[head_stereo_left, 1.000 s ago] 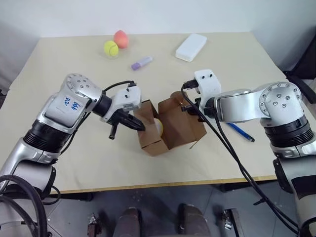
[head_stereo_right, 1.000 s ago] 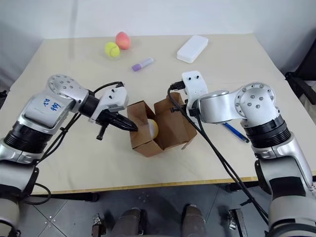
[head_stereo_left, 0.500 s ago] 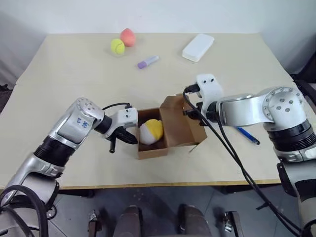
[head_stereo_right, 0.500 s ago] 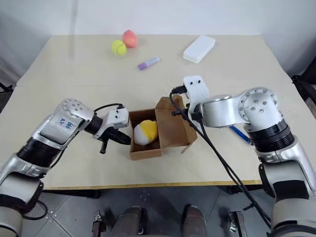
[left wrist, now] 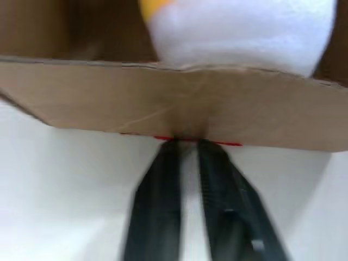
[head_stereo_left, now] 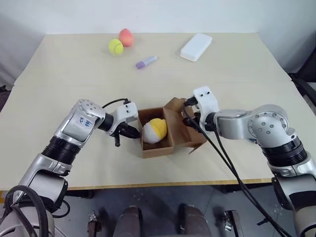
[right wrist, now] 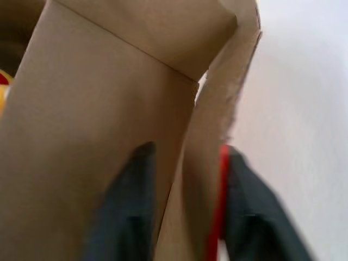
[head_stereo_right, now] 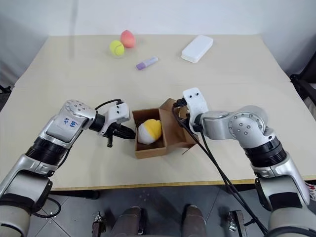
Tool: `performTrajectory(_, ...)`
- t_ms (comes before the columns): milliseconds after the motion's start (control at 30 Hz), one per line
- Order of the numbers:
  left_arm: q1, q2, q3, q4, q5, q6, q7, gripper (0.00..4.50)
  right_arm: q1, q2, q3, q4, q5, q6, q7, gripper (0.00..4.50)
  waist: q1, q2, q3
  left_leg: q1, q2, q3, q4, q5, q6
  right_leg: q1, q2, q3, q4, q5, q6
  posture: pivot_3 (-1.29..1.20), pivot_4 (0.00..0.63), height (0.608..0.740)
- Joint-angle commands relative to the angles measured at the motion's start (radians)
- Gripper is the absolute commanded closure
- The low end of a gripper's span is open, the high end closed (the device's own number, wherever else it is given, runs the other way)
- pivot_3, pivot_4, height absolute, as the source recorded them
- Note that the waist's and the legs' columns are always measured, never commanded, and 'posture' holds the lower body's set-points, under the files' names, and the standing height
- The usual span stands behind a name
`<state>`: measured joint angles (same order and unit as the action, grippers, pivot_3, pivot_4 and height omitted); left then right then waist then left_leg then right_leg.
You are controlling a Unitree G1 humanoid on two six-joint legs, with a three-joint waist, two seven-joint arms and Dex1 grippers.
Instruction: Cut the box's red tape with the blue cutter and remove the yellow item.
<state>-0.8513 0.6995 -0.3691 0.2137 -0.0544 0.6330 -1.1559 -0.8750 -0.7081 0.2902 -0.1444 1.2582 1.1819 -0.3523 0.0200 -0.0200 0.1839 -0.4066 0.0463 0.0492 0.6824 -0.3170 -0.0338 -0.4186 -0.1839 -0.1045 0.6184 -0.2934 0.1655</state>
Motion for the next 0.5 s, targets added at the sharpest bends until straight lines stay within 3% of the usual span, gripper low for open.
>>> performTrajectory(33, -0.012, 0.012, 0.061, 0.008, -0.007, 0.014, 0.021, 2.74, 0.014, -0.053, -0.068, -0.053, -0.135, -0.063, 0.188, 1.47, 0.0, 0.0, 0.0, 0.0, 0.0, 0.0, 0.0, 0.0, 0.0, 0.0, 0.0, 0.0, 0.0, 0.0, 0.0, 0.0, 0.15, 0.74)
performTrajectory(333, -0.102, 0.098, 0.15, 0.082, -0.01, 0.0, 0.013, 1.45, 0.142, -0.234, -0.192, -0.033, -0.422, -0.278, 0.652, 1.44, 0.002, 0.0, 0.0, 0.0, 0.0, 0.001, 0.0, 0.0, 0.0, 0.0, 0.0, 0.0, -0.001, 0.0, 0.0, 0.0, 0.15, 0.74)
performTrajectory(500, -0.208, 0.075, 0.151, 0.086, -0.017, 0.005, -0.003, 0.67, 0.231, -0.278, -0.296, -0.017, -0.527, -0.457, 0.874, 1.14, 0.005, -0.001, 0.0, 0.0, 0.0, 0.002, 0.0, 0.0, 0.0, 0.001, 0.0, 0.0, -0.003, 0.0, 0.0, 0.0, 0.15, 0.74)
